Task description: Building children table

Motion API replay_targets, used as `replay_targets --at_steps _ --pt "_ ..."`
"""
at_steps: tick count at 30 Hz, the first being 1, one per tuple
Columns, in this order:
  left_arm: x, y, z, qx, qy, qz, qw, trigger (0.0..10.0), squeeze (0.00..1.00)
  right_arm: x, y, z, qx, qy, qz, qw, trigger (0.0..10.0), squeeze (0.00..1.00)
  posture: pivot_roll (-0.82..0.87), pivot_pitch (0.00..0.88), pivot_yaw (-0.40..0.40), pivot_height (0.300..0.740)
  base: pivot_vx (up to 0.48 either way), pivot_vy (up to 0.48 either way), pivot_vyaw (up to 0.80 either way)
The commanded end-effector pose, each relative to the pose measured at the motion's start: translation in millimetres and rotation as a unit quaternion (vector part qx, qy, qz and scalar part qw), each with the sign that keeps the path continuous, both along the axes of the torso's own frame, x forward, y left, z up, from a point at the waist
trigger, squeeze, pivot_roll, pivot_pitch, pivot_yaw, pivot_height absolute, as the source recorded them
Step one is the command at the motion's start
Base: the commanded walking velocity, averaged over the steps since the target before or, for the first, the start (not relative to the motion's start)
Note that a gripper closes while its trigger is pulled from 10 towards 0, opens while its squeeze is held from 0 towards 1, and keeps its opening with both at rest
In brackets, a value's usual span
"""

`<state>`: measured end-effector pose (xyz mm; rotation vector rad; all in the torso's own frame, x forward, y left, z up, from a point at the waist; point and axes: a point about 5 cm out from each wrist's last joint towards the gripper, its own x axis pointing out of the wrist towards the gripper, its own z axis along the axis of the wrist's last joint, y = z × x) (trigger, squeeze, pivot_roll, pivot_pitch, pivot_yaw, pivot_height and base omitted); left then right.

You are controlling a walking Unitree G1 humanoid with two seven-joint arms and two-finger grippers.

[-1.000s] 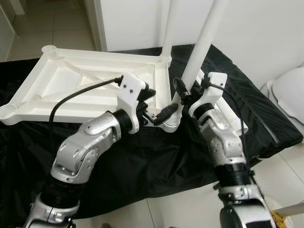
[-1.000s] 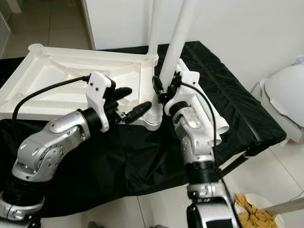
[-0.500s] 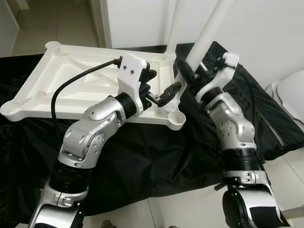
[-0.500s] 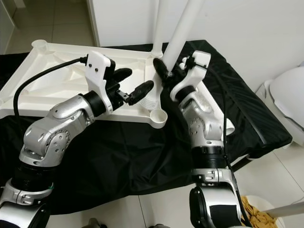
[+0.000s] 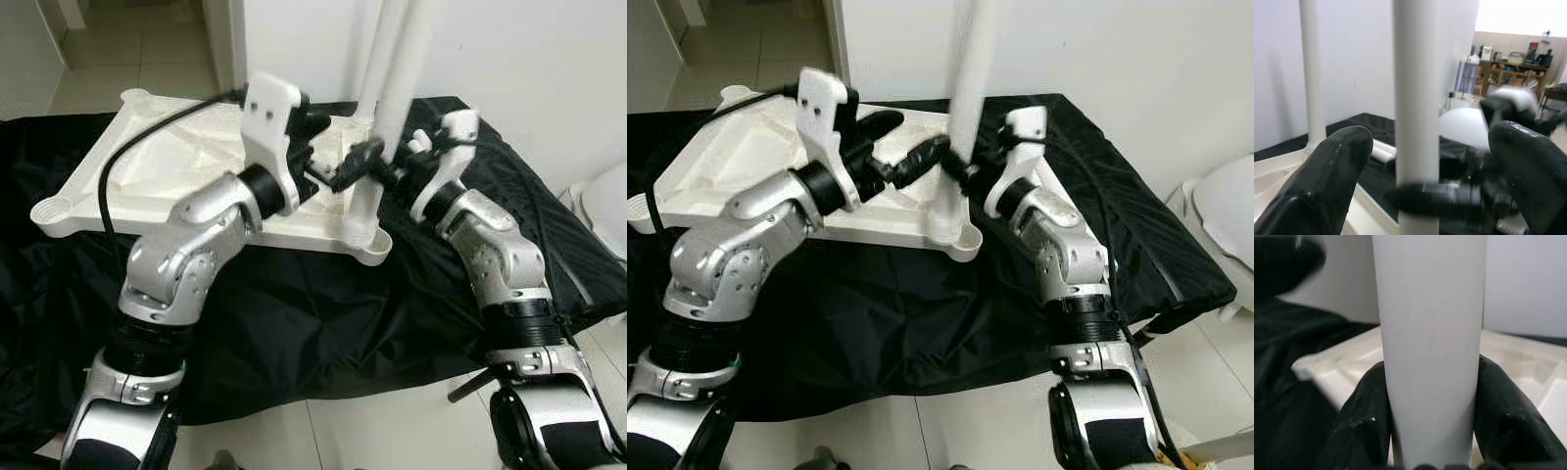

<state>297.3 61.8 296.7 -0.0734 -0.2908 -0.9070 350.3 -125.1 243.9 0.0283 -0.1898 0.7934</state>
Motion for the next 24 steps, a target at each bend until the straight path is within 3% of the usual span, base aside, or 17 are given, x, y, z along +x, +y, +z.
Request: replay_targets --at_steps 1,8,14,24 --pt "-8.0 -5.2 4.4 0.021 -0.018 -0.069 0.997 10.0 0.00 -2.1 0.4 -0.1 -0.017 -0.002 0.017 1.000 10.0 0.00 0.01 0.000 -0.032 0.740 0.000 0.000 0.00" --pt "-10.0 -9.2 9.4 0.035 -0.017 -0.096 0.995 10.0 0.00 -8.6 5.8 -3.7 -0.049 -0.011 0.063 0.997 10.0 0.00 0.01 0.000 -0.024 0.740 0.000 0.000 0.00" --pt "-0.1 -12.8 9.0 0.060 0.036 -0.099 0.993 10.0 0.00 -20.3 11.3 -10.9 -0.079 -0.011 0.118 0.990 10.0 0.00 0.00 0.000 -0.011 0.740 0.000 0.000 0.00" --pt "11.3 -13.5 13.3 0.073 0.067 -0.083 0.992 10.0 0.00 -26.0 12.8 -16.8 -0.099 -0.009 0.141 0.985 10.0 0.00 0.00 0.000 0.000 0.740 0.000 0.000 0.00"
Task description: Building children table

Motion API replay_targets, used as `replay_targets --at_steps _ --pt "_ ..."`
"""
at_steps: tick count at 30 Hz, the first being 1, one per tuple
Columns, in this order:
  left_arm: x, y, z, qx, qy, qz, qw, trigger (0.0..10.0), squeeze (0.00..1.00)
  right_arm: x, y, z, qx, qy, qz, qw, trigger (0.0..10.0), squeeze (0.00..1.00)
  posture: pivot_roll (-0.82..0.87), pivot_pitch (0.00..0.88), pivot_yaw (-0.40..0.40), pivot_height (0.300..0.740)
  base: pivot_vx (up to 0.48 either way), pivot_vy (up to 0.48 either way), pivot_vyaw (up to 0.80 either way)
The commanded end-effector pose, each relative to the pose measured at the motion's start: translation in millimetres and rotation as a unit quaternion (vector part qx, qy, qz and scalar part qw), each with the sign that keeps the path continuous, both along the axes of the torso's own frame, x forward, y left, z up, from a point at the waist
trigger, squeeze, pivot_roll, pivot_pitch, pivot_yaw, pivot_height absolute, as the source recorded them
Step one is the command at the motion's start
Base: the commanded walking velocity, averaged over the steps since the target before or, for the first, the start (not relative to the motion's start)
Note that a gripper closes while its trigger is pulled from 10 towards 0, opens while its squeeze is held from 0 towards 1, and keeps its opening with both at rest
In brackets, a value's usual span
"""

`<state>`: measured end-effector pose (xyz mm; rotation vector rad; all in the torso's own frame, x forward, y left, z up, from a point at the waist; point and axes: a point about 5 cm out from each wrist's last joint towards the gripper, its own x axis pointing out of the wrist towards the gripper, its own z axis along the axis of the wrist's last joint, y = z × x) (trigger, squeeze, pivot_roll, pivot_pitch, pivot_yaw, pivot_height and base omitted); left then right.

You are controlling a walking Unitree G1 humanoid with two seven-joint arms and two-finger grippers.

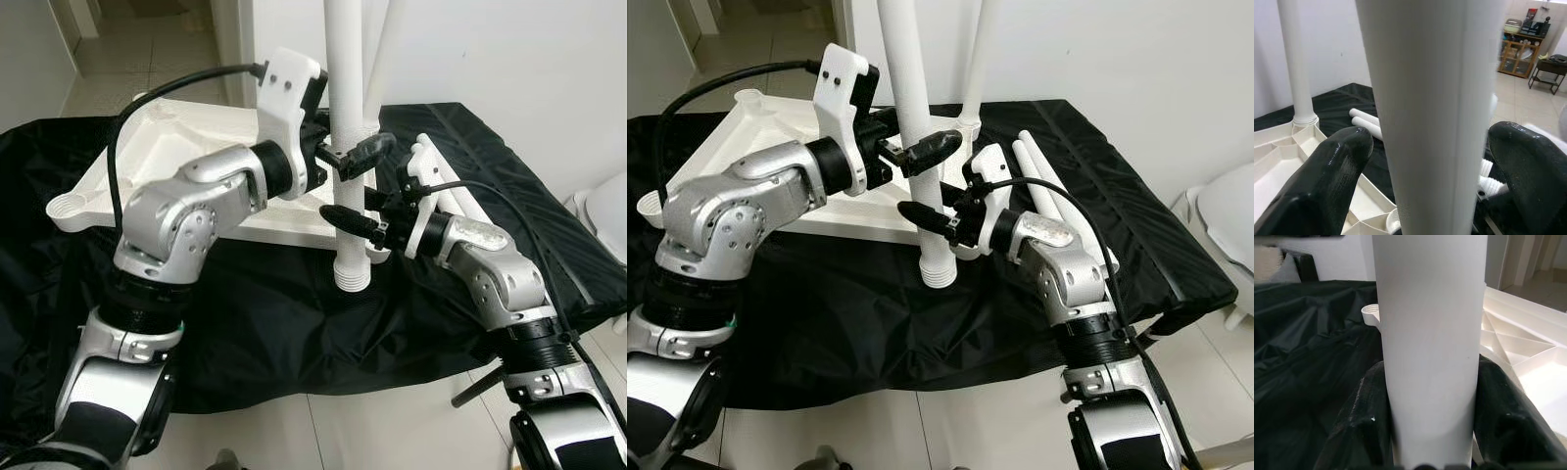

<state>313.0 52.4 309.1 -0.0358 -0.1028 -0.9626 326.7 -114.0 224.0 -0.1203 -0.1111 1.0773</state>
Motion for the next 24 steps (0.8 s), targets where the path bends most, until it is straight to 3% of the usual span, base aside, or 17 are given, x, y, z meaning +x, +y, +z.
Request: replay_targets --at_steps 1,7,8,12,24 --pt "-2.5 -3.7 2.4 0.007 0.008 -0.058 0.998 10.0 0.00 -2.8 1.5 2.3 -0.008 -0.010 0.010 1.000 10.0 0.00 0.00 0.000 0.002 0.740 0.000 0.000 0.00" --pt "1.7 -1.6 8.9 -0.007 0.033 -0.059 0.998 10.0 0.00 -3.1 0.3 0.7 -0.013 -0.010 0.010 1.000 10.0 0.00 0.00 0.003 0.004 0.740 0.000 0.000 0.00" --pt "3.4 0.2 16.8 -0.026 0.042 -0.058 0.997 0.0 0.00 -3.2 -0.3 0.3 -0.014 -0.010 0.009 1.000 10.0 0.00 0.00 0.003 0.005 0.740 0.000 0.000 0.00" --pt "2.3 0.5 27.4 -0.051 0.061 -0.071 0.994 0.0 0.00 -3.1 -1.7 0.2 -0.014 -0.011 0.003 1.000 10.0 0.00 0.00 0.007 0.004 0.740 0.000 0.000 0.00" --pt "-4.0 -1.1 29.4 -0.048 0.056 -0.083 0.994 0.0 0.00 3.5 -3.3 3.7 0.018 -0.002 -0.039 0.999 10.0 0.00 -0.01 0.000 -0.001 0.740 0.000 0.000 0.00"
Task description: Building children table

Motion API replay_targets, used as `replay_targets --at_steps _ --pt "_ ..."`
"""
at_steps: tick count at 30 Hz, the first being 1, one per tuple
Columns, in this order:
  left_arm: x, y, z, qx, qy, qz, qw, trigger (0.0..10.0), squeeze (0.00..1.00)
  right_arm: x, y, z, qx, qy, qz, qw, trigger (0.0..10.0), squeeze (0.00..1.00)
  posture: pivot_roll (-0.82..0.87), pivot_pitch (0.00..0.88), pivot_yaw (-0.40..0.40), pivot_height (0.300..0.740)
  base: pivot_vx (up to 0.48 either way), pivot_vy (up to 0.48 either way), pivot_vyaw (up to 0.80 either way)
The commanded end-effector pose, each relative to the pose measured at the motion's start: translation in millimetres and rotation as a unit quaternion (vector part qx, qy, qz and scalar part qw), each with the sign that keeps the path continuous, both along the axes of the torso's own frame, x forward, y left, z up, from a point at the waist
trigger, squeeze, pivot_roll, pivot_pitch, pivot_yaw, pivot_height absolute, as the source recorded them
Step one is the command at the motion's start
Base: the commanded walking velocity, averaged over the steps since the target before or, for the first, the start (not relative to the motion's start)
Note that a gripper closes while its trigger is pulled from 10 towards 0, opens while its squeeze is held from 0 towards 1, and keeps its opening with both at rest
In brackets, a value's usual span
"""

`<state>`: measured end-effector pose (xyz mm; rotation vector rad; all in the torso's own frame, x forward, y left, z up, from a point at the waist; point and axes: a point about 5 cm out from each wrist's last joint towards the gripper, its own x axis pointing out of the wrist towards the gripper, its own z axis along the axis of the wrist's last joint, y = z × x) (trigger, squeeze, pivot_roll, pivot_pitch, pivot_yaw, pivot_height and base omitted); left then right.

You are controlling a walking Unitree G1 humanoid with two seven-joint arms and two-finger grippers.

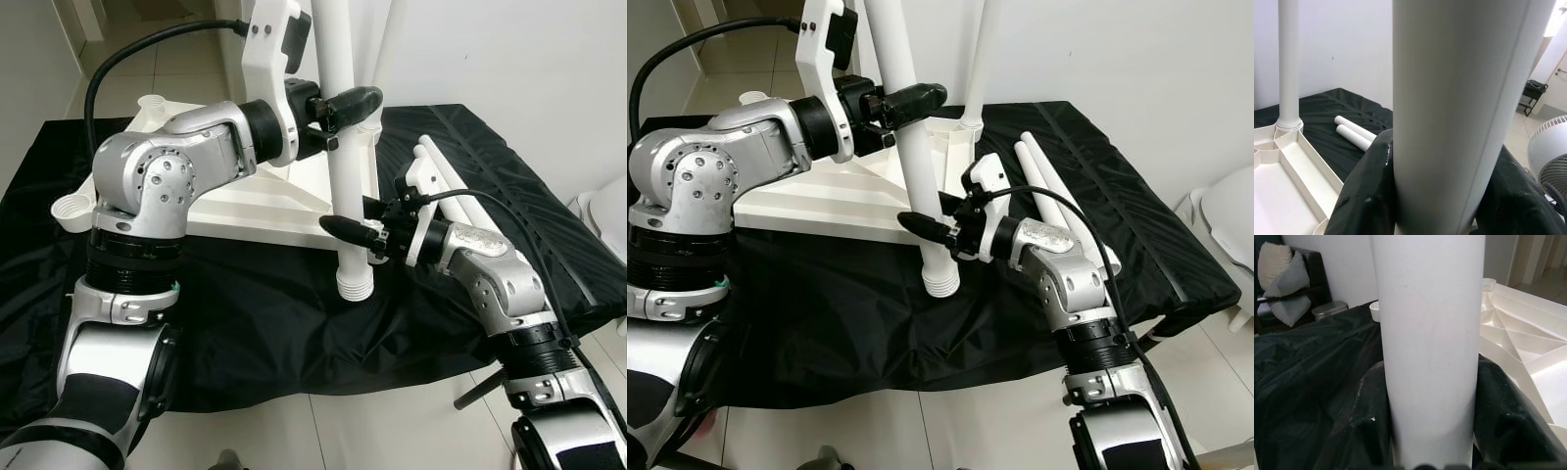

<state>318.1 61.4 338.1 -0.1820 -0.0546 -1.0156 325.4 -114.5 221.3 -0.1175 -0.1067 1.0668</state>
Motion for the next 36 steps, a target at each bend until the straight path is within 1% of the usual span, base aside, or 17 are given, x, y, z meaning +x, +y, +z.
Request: replay_targets --at_steps 1,2,3,4,8,9,10,15,16,17,18,20,24,25,28,33,36 --pt "-9.0 -10.1 0.4 -0.001 0.002 -0.052 0.999 0.0 0.00 4.7 -2.8 6.4 0.017 -0.005 -0.034 0.999 10.0 0.00 -0.01 0.000 -0.001 0.740 0.000 0.000 0.00" --pt "-9.8 -11.4 0.1 0.015 -0.005 -0.049 0.999 10.0 0.00 6.3 -2.5 8.4 0.029 -0.005 -0.042 0.999 10.0 0.00 -0.01 0.000 0.000 0.740 0.000 0.000 0.00" --pt "-9.8 -11.4 0.1 0.015 -0.005 -0.049 0.999 10.0 0.00 6.3 -2.5 8.4 0.029 -0.005 -0.042 0.999 10.0 0.00 -0.01 0.000 0.000 0.740 0.000 0.000 0.00" --pt "-9.5 -11.7 2.3 0.022 -0.011 -0.039 0.999 10.0 0.00 7.5 -2.3 11.4 0.043 -0.010 -0.051 0.998 10.0 1.00 -0.01 0.000 0.001 0.740 0.000 0.000 0.00" --pt "-5.6 -9.8 6.3 0.022 -0.007 -0.012 1.000 10.0 0.00 9.3 -2.0 15.4 0.062 -0.014 -0.067 0.996 10.0 1.00 -0.01 0.000 -0.002 0.740 0.000 0.000 0.00" --pt "4.0 -2.4 8.5 0.037 0.010 0.048 0.998 10.0 0.00 12.2 -1.5 21.9 0.082 -0.027 -0.102 0.991 10.0 1.00 -0.01 0.000 -0.005 0.740 0.000 0.000 0.00" --pt "7.6 1.3 10.5 0.039 0.007 0.074 0.996 10.0 0.00 13.3 -1.1 24.7 0.092 -0.032 -0.118 0.988 10.0 1.00 -0.01 0.000 -0.005 0.740 0.000 0.000 0.00" --pt "11.8 7.5 16.9 0.021 0.001 0.107 0.994 10.0 0.00 14.7 1.1 29.0 0.095 -0.052 -0.154 0.982 10.0 1.00 -0.01 0.005 0.000 0.740 0.000 0.000 0.00" --pt "12.6 10.1 20.2 0.024 -0.013 0.126 0.992 10.0 0.00 14.7 4.1 29.1 0.087 -0.063 -0.169 0.980 10.0 0.68 -0.01 0.008 0.000 0.740 0.000 0.000 0.00" --pt "12.9 11.9 22.7 0.029 -0.026 0.142 0.989 10.0 0.00 14.6 7.9 28.5 0.080 -0.071 -0.180 0.978 10.0 0.68 -0.01 0.012 -0.001 0.740 0.000 0.000 0.00" --pt "13.7 13.3 27.4 0.037 -0.046 0.172 0.983 10.0 0.00 14.9 14.9 26.5 0.063 -0.086 -0.198 0.974 10.0 0.00 -0.01 0.017 0.001 0.740 0.000 0.000 0.00" --pt "13.7 13.3 27.4 0.037 -0.046 0.172 0.983 10.0 0.00 14.9 14.9 26.5 0.063 -0.086 -0.198 0.974 10.0 0.00 -0.01 0.017 0.001 0.740 0.000 0.000 0.00" --pt "17.6 14.6 39.9 0.029 -0.069 0.252 0.965 10.0 0.00 18.0 37.5 17.5 0.042 -0.103 -0.256 0.960 10.0 0.00 -0.01 0.023 0.003 0.740 0.000 0.000 0.00" --pt "17.6 14.6 39.9 0.029 -0.069 0.252 0.965 10.0 0.00 18.0 37.5 17.5 0.042 -0.103 -0.256 0.960 10.0 0.00 -0.01 0.023 0.003 0.740 0.000 0.000 0.00" --pt "18.7 14.0 44.0 0.023 -0.081 0.295 0.952 10.0 0.00 24.6 48.0 7.7 0.022 -0.107 -0.323 0.940 10.0 0.00 0.00 0.026 0.005 0.740 0.000 0.000 0.00" --pt "17.8 13.1 47.8 -0.001 -0.071 0.302 0.951 10.0 0.00 28.4 53.3 2.5 0.023 -0.116 -0.364 0.924 10.0 0.00 0.00 0.030 0.003 0.740 0.000 0.000 0.00" --pt "17.4 12.6 48.2 -0.001 -0.071 0.301 0.951 10.0 0.00 29.6 54.9 2.2 0.033 -0.114 -0.373 0.920 10.0 0.00 0.01 0.030 0.003 0.740 0.000 0.000 0.00"
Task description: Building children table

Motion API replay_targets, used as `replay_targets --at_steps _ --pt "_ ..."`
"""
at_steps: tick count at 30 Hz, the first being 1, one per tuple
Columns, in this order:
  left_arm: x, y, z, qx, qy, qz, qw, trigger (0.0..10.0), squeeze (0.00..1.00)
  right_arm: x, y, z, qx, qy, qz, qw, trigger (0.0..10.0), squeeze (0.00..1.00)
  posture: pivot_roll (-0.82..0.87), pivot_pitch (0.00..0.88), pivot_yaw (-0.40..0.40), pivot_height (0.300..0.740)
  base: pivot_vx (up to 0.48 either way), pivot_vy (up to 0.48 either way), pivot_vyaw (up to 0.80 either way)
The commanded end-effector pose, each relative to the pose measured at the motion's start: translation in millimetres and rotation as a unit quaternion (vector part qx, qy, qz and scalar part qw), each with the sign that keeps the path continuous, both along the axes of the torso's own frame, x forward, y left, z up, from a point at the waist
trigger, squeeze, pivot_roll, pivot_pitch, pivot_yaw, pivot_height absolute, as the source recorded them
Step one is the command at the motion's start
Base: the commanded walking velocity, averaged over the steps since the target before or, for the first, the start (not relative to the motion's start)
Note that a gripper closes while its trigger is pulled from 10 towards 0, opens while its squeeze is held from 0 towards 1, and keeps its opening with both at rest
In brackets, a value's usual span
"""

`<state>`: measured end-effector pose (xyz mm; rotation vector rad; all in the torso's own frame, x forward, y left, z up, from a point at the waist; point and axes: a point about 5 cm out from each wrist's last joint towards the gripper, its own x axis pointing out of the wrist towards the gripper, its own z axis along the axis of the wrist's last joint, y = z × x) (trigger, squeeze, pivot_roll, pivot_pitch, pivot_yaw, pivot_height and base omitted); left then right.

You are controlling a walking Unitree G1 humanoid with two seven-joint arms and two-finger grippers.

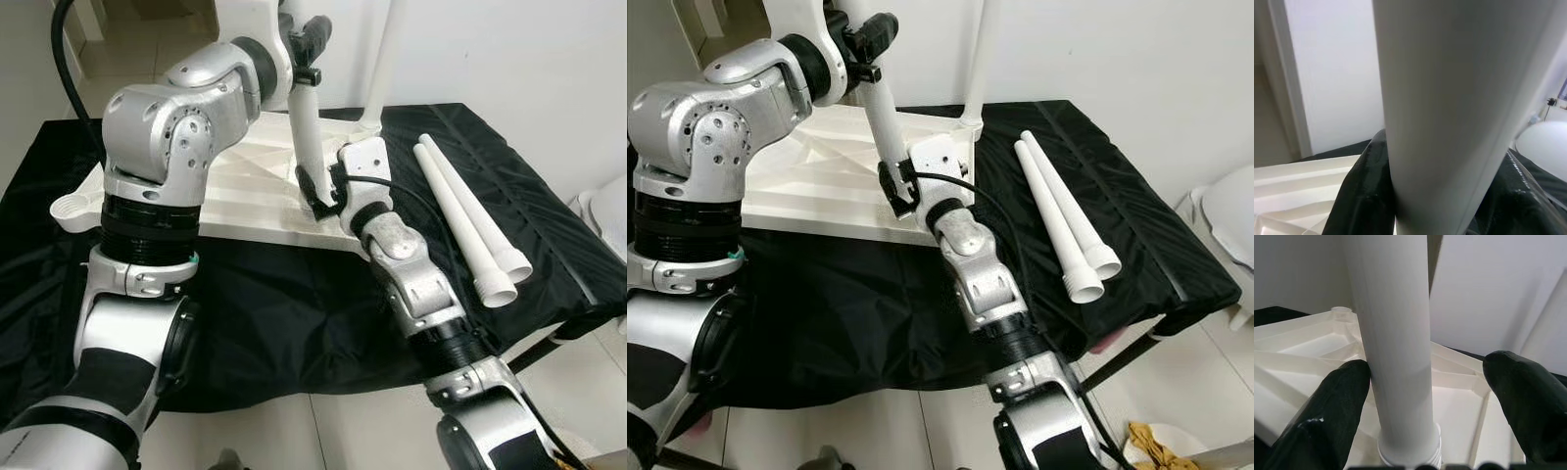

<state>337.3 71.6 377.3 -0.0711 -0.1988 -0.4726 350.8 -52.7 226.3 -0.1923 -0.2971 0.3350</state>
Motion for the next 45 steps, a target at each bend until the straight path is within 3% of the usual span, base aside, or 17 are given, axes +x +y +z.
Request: replay_targets --at_steps 1,13,36,37,41,42,45 --pt "-1.4 1.8 8.3 -0.009 -0.010 0.027 1.000 10.0 0.00 5.6 -5.2 -1.4 0.007 -0.006 -0.039 0.999 10.0 0.00 0.01 0.032 0.005 0.740 0.000 0.000 0.00" --pt "-1.1 -7.1 6.2 -0.010 -0.007 0.023 1.000 10.0 0.00 12.2 5.7 3.5 0.036 -0.063 -0.071 0.995 10.0 0.00 0.02 0.030 -0.006 0.740 0.000 0.000 0.00" --pt "-8.1 -19.1 9.1 -0.010 -0.013 0.005 1.000 10.0 0.00 26.4 11.3 -9.2 0.026 -0.061 -0.090 0.994 10.0 0.00 0.04 0.019 -0.020 0.740 0.000 0.000 0.00" --pt "-8.5 -19.3 9.5 -0.010 -0.014 0.005 1.000 10.0 0.00 27.3 10.9 -9.9 0.027 -0.057 -0.093 0.994 8.9 0.00 0.04 0.019 -0.019 0.740 0.000 0.000 0.00" --pt "-9.5 -20.1 10.7 -0.009 -0.017 0.004 1.000 10.0 0.00 28.5 11.1 -11.9 0.026 -0.052 -0.094 0.994 9.3 0.00 0.04 0.023 -0.018 0.740 0.000 0.000 0.00" --pt "-9.7 -20.3 11.1 -0.009 -0.017 0.003 1.000 10.0 0.00 28.5 11.3 -12.9 0.026 -0.051 -0.094 0.994 10.0 0.00 0.04 0.024 -0.018 0.740 0.000 0.000 0.00" --pt "-10.3 -20.9 12.1 -0.010 -0.018 0.002 1.000 10.0 0.00 28.8 11.9 -15.2 0.026 -0.048 -0.095 0.994 9.8 0.00 0.04 0.027 -0.015 0.740 0.000 0.000 0.00"
